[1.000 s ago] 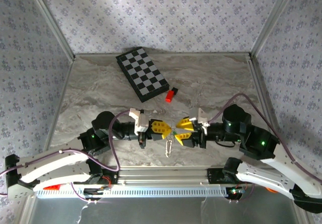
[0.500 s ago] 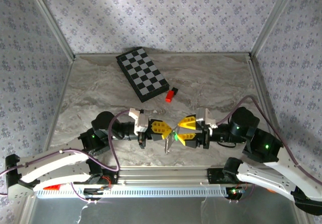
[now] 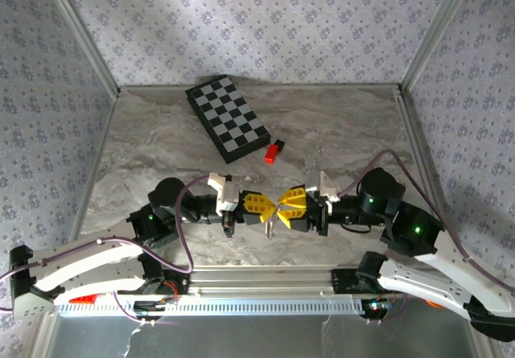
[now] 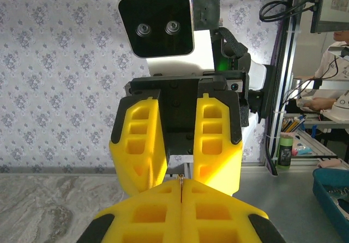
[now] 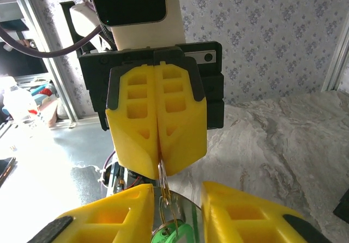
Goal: Put the keys on the keyring
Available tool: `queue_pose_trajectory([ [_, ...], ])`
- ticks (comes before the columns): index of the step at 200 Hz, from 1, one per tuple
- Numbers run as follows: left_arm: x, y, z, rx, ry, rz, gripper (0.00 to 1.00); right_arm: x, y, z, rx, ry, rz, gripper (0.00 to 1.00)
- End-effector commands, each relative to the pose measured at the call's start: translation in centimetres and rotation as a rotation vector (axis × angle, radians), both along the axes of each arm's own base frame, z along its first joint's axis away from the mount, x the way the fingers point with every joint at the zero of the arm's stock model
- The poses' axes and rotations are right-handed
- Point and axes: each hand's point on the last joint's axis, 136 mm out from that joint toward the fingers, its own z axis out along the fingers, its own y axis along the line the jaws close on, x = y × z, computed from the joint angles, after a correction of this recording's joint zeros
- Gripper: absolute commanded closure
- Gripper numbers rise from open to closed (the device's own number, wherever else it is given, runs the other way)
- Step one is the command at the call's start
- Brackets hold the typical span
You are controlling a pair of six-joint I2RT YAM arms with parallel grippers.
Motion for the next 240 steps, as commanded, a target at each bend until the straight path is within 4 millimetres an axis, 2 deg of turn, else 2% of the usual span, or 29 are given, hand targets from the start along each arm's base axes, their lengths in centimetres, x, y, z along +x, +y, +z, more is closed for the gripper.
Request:
queue_pose_trajectory([
  [1,-0.8,0.5,1.8,-0.067,-0.024,-0.03,1.0,-0.2,0.0,0.1,0.009,0.004,0.015,0.75],
  [34,-0.7,0.5,1.9,-0.067,-0.021,-0.03,1.0,-0.3,0.1,0.2,0.016,0.002,0.02,0.85],
  [60,-0.7,0.5,1.8,-0.063,-0.018,-0.027,1.0,-0.3,0.1,0.2,0.013,0.0,0.018,1.0],
  [101,0.0,0.2,0.9,0.014,-0.013,0.012,1.0,0.2,-0.6,0.2,-0.011,-0.019,-0.024,1.0],
  [140,1.2,0.8,-0.3,0.138,-0.017,0.098,0.81,0.9,-1.5,-0.3,-0.109,-0.028,-0.086,1.0],
  [196,2.0,1.3,-2.0,0.291,-0.034,0.154,0.74,2.0,-1.4,-1.7,-0.257,0.028,-0.128,1.0],
  [240,2.0,1.0,-2.2,0.307,-0.035,0.146,0.71,2.2,-1.0,-2.4,-0.311,0.038,-0.118,1.0],
])
